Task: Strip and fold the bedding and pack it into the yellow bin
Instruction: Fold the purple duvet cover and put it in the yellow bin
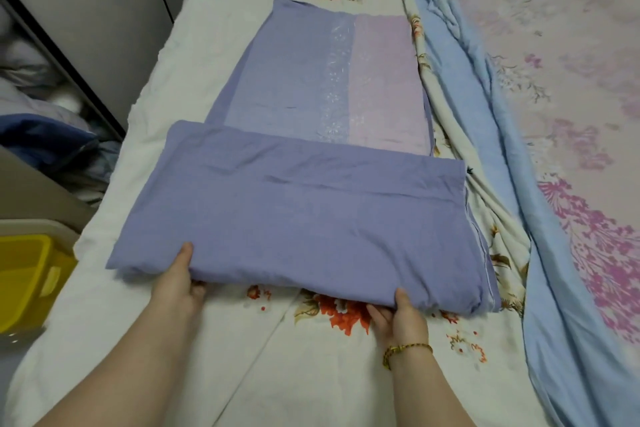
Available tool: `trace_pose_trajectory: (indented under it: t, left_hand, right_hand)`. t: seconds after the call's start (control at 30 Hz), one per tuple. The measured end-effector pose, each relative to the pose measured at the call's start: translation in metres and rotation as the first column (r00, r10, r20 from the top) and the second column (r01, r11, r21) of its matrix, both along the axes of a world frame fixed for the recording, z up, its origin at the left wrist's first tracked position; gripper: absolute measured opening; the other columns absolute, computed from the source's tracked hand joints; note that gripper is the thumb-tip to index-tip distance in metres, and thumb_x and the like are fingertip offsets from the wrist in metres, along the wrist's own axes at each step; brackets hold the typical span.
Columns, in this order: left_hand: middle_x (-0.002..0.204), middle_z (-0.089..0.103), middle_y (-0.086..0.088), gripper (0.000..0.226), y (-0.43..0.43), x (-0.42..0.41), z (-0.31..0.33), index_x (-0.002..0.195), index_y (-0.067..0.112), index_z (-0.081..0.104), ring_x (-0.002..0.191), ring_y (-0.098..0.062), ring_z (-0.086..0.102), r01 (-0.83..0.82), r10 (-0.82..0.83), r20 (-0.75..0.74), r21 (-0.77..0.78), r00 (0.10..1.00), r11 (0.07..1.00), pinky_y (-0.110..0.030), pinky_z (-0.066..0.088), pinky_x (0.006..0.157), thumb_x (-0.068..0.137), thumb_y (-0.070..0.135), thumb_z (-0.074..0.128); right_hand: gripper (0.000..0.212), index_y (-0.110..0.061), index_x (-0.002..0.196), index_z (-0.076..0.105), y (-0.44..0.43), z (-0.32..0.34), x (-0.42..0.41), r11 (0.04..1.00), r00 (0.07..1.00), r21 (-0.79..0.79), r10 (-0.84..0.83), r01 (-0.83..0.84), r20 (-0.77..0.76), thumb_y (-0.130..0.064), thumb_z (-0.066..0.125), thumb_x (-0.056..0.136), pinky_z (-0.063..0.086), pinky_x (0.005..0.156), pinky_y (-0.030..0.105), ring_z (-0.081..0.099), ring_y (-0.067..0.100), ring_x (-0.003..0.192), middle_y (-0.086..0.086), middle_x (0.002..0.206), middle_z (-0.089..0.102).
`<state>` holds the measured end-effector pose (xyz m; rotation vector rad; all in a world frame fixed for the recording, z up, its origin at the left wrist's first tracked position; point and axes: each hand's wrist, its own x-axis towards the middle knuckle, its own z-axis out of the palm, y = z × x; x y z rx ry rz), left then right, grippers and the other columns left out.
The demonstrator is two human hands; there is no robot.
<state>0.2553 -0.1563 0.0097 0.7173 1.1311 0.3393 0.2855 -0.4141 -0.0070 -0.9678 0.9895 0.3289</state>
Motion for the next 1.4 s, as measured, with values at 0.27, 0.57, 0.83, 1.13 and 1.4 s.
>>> trace_pose_trajectory:
  t: [0.27,0.57,0.83,1.13,1.4]
  left_hand:
    - [0.081,0.066,0.012,0.015,-0.019,-0.065,0.047,0.103,0.022,0.051,0.073,-0.003,0.060,0.110,-0.115,0.088,0.062,0.989,0.992,-0.015,0.053,0.047,0.097,0.012,0.042]
    - [0.087,0.073,0.004,0.042,-0.033,-0.240,0.068,0.137,0.008,0.040,0.062,-0.001,0.068,0.167,-0.168,-0.031,-0.017,0.985,0.986,-0.017,0.051,0.042,0.095,0.013,0.044]
    - [0.134,0.051,-0.004,0.039,-0.025,-0.281,0.106,0.133,0.013,0.044,0.118,-0.024,0.052,0.147,-0.148,0.010,0.040,0.989,0.988,-0.040,0.043,0.092,0.094,0.013,0.047]
    - [0.096,0.059,0.012,0.023,-0.015,-0.243,0.131,0.116,0.019,0.048,0.085,-0.007,0.056,0.131,-0.149,0.139,0.133,0.979,0.982,-0.026,0.044,0.067,0.094,0.013,0.046]
    - [0.122,0.052,0.004,0.042,-0.006,-0.191,0.126,0.134,0.015,0.043,0.111,-0.016,0.049,0.073,-0.098,0.075,0.288,0.992,0.955,-0.030,0.037,0.097,0.092,0.018,0.049]
  right_hand:
    - [0.008,-0.006,0.100,0.051,-0.047,0.053,-0.051,0.974,0.974,-0.184,0.162,-0.132,0.157,-0.006,0.046,0.094,0.046,0.033,0.017,0.061,0.008,0.038,-0.002,0.060,0.068]
    - [0.014,-0.003,0.105,0.054,-0.072,0.102,-0.211,0.920,0.957,-0.305,0.281,-0.247,0.074,-0.004,0.048,0.092,0.045,0.037,0.024,0.060,0.010,0.036,-0.001,0.048,0.065]
    - [0.016,-0.004,0.077,0.056,-0.064,0.134,-0.259,0.895,0.943,-0.366,0.314,-0.254,0.114,-0.004,0.049,0.092,0.045,0.032,0.020,0.060,0.012,0.034,-0.003,0.041,0.062]
    - [0.021,-0.011,0.072,0.055,-0.058,0.154,-0.234,0.885,0.923,-0.445,0.278,-0.139,0.264,-0.006,0.049,0.092,0.046,0.034,0.019,0.059,0.010,0.035,0.000,0.045,0.063]
    - [0.035,-0.008,0.059,0.058,-0.052,0.155,-0.173,0.747,0.881,-0.640,0.412,-0.181,0.233,-0.014,0.049,0.092,0.044,0.050,0.028,0.053,0.024,0.049,-0.002,0.036,0.058]
